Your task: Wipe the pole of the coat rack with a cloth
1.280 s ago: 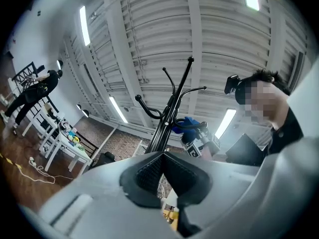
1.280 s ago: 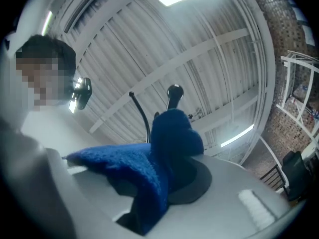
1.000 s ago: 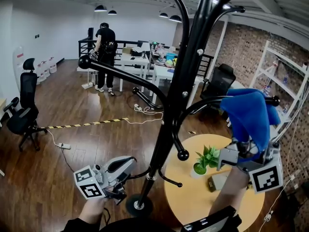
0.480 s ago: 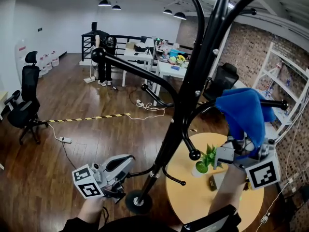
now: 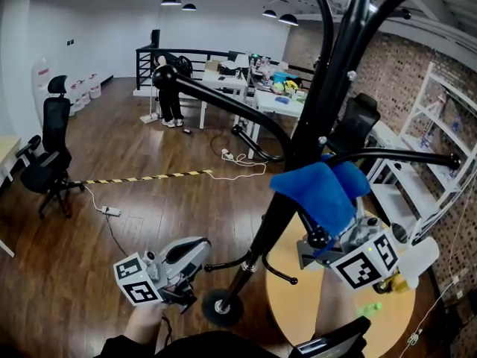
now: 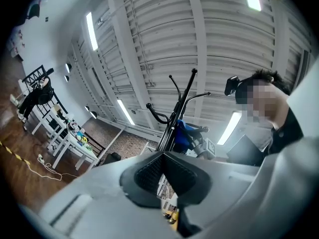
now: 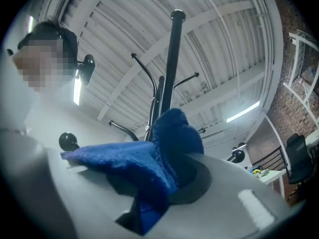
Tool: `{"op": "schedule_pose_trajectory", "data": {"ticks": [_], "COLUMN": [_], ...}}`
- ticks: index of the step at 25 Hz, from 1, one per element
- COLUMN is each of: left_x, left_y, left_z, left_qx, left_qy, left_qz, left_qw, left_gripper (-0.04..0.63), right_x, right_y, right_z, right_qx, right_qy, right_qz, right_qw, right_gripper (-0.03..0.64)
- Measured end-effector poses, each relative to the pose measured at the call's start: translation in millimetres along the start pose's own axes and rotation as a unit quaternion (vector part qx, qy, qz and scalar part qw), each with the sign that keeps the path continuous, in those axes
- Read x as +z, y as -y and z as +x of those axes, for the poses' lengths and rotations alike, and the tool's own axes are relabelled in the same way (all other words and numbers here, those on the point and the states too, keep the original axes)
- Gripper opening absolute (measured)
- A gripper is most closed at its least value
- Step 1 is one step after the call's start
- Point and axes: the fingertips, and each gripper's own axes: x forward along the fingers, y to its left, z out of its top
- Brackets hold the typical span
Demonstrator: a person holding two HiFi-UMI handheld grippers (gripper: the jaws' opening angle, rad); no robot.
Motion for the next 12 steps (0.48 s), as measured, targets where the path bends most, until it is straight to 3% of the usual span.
{"op": "schedule_pose_trajectory", "data": {"ticks": [6,12], "left_x": [-7,-12], "left_y": [1,1], "left_z": [5,4], "left_qx": [0.001,0.002], "left_qy": [-0.008,-0.017], "left_qz": [-0.006,-0.012], "left_qw": [0.9999,0.9998], "left_gripper": [0.002,0.002], "right_x": [-30,-86], "right_y": [3,0], "right_z": [-21,-39], "right_qx": [0.02,0.013], "right_qy": [0.001,-0.049], "right_qz": [0.027,0.047], "right_qw": [0.999,0.998], "right_gripper": [0.081,0.083]}}
